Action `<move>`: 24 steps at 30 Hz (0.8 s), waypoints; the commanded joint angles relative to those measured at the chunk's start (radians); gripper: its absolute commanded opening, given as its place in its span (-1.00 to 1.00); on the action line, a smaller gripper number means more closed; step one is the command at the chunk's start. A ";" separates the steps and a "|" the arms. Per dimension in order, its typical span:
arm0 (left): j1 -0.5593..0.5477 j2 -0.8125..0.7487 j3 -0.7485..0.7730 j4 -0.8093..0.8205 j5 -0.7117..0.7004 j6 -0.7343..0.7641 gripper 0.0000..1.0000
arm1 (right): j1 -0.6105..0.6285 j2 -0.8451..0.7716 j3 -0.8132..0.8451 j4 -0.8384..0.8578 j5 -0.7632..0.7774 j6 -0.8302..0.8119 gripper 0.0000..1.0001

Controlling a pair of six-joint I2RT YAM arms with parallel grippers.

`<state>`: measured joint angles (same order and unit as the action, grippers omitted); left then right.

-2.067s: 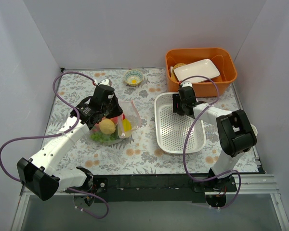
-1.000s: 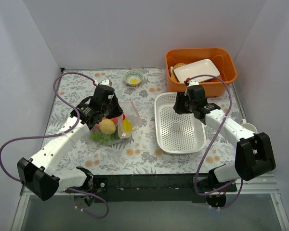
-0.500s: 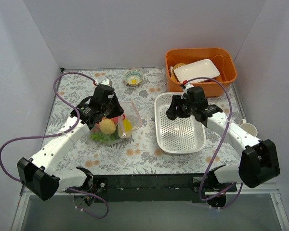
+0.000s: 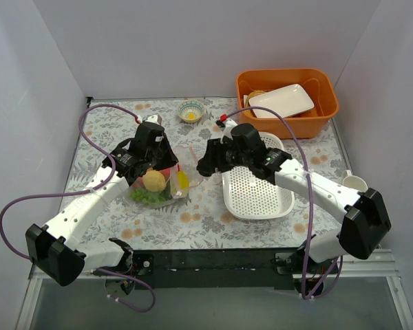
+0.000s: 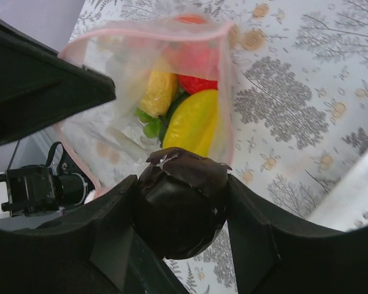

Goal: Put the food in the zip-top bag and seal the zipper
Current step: Place the fake fruit in the zipper food storage bag.

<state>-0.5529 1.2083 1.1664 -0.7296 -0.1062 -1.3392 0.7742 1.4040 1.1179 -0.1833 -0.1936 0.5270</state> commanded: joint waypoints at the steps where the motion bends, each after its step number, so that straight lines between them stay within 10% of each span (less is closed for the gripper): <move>1: 0.001 -0.012 0.006 0.009 0.008 0.002 -1.00 | 0.045 0.128 0.117 0.071 -0.018 0.016 -0.13; 5: 0.001 -0.026 0.003 -0.004 -0.010 -0.002 -1.00 | 0.066 0.233 0.213 0.032 -0.030 0.001 -0.04; 14: 0.001 -0.044 0.003 -0.008 -0.020 -0.005 -1.00 | 0.074 0.196 0.261 -0.094 0.068 -0.079 0.96; 24: 0.001 -0.042 0.001 -0.002 -0.013 -0.008 -1.00 | 0.071 0.098 0.157 -0.087 0.270 -0.050 0.87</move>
<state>-0.5529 1.2003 1.1664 -0.7330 -0.1143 -1.3430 0.8463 1.5093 1.2972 -0.2890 0.0055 0.4702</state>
